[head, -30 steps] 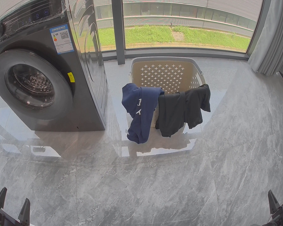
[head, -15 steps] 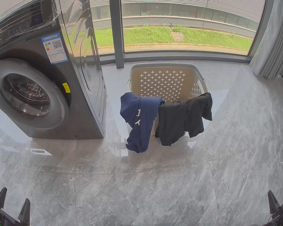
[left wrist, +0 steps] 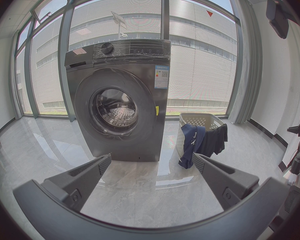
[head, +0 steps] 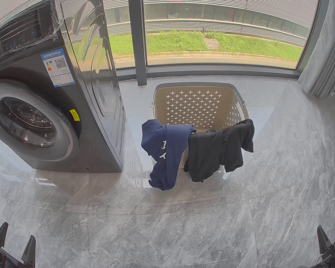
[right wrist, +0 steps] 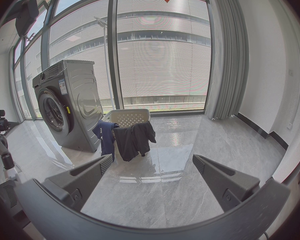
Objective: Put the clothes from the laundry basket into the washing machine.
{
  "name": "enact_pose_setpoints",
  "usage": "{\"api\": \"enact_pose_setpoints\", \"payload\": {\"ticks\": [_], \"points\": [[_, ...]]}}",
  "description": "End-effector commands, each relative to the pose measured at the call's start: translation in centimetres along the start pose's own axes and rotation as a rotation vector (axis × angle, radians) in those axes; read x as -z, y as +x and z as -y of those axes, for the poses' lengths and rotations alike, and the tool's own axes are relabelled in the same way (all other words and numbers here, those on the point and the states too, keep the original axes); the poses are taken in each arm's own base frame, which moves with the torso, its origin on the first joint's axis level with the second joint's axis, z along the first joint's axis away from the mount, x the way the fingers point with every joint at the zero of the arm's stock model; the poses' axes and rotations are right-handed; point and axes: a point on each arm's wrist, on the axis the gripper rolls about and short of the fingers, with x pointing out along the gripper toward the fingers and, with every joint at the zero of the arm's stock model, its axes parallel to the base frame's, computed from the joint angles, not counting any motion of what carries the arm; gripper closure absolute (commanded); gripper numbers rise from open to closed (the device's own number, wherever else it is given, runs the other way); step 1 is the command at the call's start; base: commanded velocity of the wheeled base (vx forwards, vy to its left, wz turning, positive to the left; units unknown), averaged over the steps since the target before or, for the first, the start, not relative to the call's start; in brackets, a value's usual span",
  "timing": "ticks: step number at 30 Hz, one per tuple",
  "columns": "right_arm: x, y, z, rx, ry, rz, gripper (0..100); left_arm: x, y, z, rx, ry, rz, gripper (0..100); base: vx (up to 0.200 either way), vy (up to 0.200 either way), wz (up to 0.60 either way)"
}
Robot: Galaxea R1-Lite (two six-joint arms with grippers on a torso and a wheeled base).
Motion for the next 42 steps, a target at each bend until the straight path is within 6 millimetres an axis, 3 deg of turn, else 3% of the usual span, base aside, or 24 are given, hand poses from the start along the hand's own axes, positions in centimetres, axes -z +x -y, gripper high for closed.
{"api": "enact_pose_setpoints", "payload": {"ticks": [1, 11, 23, 42], "points": [[0.36, -0.04, 0.00, -0.001, 0.000, 0.006, 0, 0.52, 0.00, -0.02, -0.001, -0.001, -0.001, 0, 0.000, -0.200, 0.00], [0.36, -0.04, 0.00, -0.001, 0.000, 0.006, 0, 0.52, 0.00, -0.02, -0.001, -0.001, -0.001, 0, 0.000, -0.200, 0.00], [0.36, -0.04, 0.00, -0.001, 0.000, 0.006, 0, 0.52, 0.00, -0.02, -0.001, -0.002, -0.001, 0, 0.000, 0.000, 0.00], [0.36, -0.04, 0.00, -0.001, 0.000, 0.006, 0, 0.52, 0.00, -0.02, -0.001, -0.001, -0.001, 0, 0.200, 0.000, 0.00]]}}
